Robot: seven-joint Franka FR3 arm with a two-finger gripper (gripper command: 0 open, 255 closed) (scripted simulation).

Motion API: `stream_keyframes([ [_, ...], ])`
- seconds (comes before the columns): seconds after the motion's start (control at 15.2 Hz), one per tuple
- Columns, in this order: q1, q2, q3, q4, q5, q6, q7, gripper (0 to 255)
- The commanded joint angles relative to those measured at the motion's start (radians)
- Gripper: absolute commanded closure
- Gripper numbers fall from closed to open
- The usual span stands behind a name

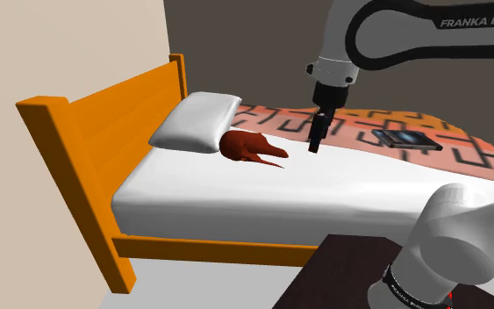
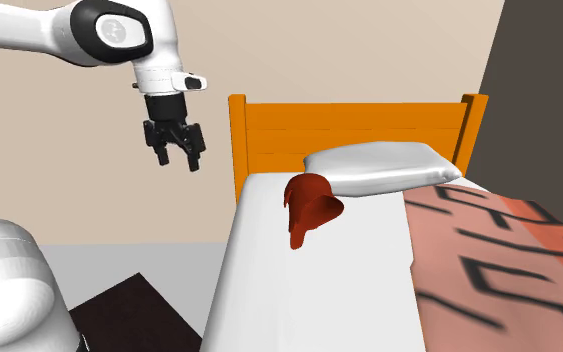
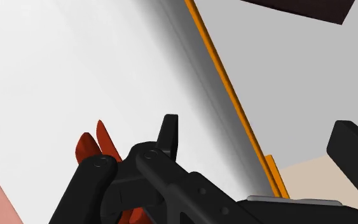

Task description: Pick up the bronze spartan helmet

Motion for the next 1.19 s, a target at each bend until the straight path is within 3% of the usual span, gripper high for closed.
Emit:
stream_keyframes([
  [0.0,-0.007,0.02,-0.008,-0.043,-0.03,0.095,-0.027,0],
  [0.59,-0.058,0.202,-0.056,-0.145,-0.166,0.518,-0.122,0],
  [1.12,-0.125,0.468,-0.088,-0.107,-0.303,0.881,-0.156,0],
])
